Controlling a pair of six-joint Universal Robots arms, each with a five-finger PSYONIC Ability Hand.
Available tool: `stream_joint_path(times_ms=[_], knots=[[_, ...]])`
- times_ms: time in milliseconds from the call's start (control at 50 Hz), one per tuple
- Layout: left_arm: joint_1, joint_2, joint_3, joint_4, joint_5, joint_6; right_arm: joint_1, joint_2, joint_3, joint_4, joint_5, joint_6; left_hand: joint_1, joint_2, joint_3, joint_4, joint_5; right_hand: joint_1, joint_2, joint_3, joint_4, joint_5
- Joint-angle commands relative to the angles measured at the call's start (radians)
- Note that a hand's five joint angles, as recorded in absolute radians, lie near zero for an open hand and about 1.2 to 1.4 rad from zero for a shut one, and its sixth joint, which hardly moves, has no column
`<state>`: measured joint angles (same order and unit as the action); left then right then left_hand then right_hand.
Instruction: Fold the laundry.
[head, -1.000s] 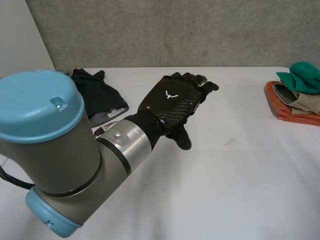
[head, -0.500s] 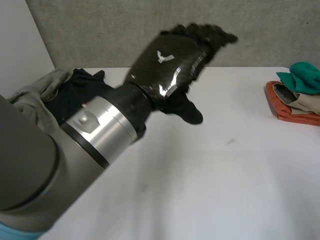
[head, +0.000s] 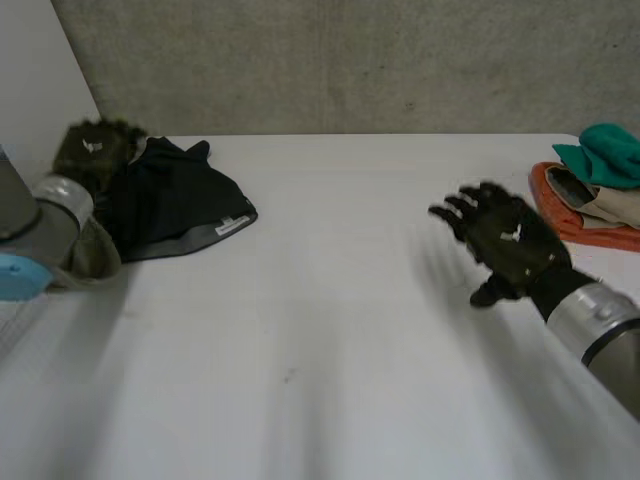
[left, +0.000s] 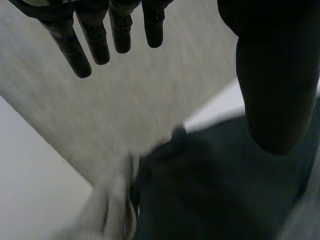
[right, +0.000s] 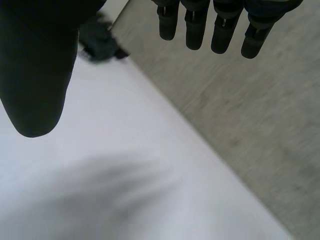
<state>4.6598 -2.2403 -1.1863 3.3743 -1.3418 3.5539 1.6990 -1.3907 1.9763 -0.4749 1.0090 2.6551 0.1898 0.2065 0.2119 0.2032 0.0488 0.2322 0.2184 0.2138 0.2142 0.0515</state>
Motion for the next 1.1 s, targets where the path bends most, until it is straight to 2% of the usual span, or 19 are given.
stream_joint_path(times_ms=[20, 180, 240, 340, 420, 500, 580, 660, 740, 820, 980, 1040, 1100], knots=[[0.045, -0.252, 0.180, 0.002, 0.084, 0.183, -0.012, 0.053, 0.022, 0.018, 0.000, -0.063, -0.009, -0.025, -0.031, -0.022, -0.042, -0.058, -0.044, -0.039, -0.040, -0.051], [0.051, -0.343, 0.260, 0.004, 0.093, 0.184, -0.018, 0.058, 0.036, 0.016, -0.003, -0.063, 0.059, 0.042, 0.037, 0.045, 0.025, -0.058, -0.044, -0.039, -0.040, -0.051], [0.050, -0.352, 0.263, 0.004, 0.095, 0.184, -0.018, 0.059, 0.036, 0.012, -0.003, -0.063, 0.307, 0.291, 0.285, 0.294, 0.274, -0.058, -0.044, -0.039, -0.040, -0.051], [0.040, -0.375, 0.284, 0.005, 0.093, 0.184, -0.015, 0.059, 0.035, 0.012, 0.000, -0.063, 0.467, 0.450, 0.445, 0.453, 0.433, -0.058, -0.044, -0.039, -0.040, -0.051], [0.036, -0.390, 0.301, 0.026, 0.092, 0.183, -0.013, 0.061, 0.036, 0.013, 0.002, -0.063, 0.458, 0.442, 0.436, 0.445, 0.425, -0.058, -0.044, -0.039, -0.040, -0.051], [0.025, -0.397, 0.303, 0.068, 0.089, 0.178, -0.015, 0.061, 0.036, 0.013, 0.002, -0.063, 0.347, 0.330, 0.325, 0.333, 0.313, -0.058, -0.044, -0.039, -0.040, -0.051], [0.013, -0.398, 0.301, 0.088, 0.089, 0.158, -0.016, 0.061, 0.035, 0.012, 0.002, -0.063, 0.408, 0.391, 0.386, 0.395, 0.374, -0.058, -0.044, -0.039, -0.040, -0.051], [0.004, -0.401, 0.301, 0.091, 0.090, 0.126, -0.016, 0.062, 0.036, 0.012, 0.002, -0.063, 1.166, 1.150, 1.144, 1.153, 1.133, -0.058, -0.044, -0.039, -0.040, -0.051], [-0.033, -0.381, 0.304, 0.091, 0.081, 0.092, -0.015, 0.071, 0.035, 0.012, 0.002, -0.064, 1.206, 1.190, 1.184, 1.193, 1.173, -0.058, -0.044, -0.039, -0.040, -0.051], [-0.085, -0.299, 0.281, 0.077, 0.078, -0.009, -0.015, 0.073, 0.035, 0.007, 0.003, -0.064, 1.206, 1.190, 1.184, 1.193, 1.173, -0.058, -0.044, -0.039, -0.040, -0.051], [-0.223, 0.016, 0.137, 0.086, 0.084, -0.387, -0.016, 0.071, 0.032, 0.009, 0.014, -0.064, 1.206, 1.190, 1.184, 1.193, 1.173, -0.058, -0.044, -0.039, -0.040, -0.051], [-0.266, 0.070, 0.123, 0.089, 0.084, -0.444, -0.018, 0.070, 0.033, 0.012, 0.014, -0.064, 1.206, 1.190, 1.184, 1.193, 1.173, -0.058, -0.044, -0.039, -0.040, -0.051], [-0.289, 0.081, 0.136, 0.103, 0.069, -0.449, -0.018, 0.068, 0.038, 0.018, 0.013, -0.066, 1.206, 1.190, 1.184, 1.193, 1.173, -0.058, -0.044, -0.039, -0.040, -0.051]])
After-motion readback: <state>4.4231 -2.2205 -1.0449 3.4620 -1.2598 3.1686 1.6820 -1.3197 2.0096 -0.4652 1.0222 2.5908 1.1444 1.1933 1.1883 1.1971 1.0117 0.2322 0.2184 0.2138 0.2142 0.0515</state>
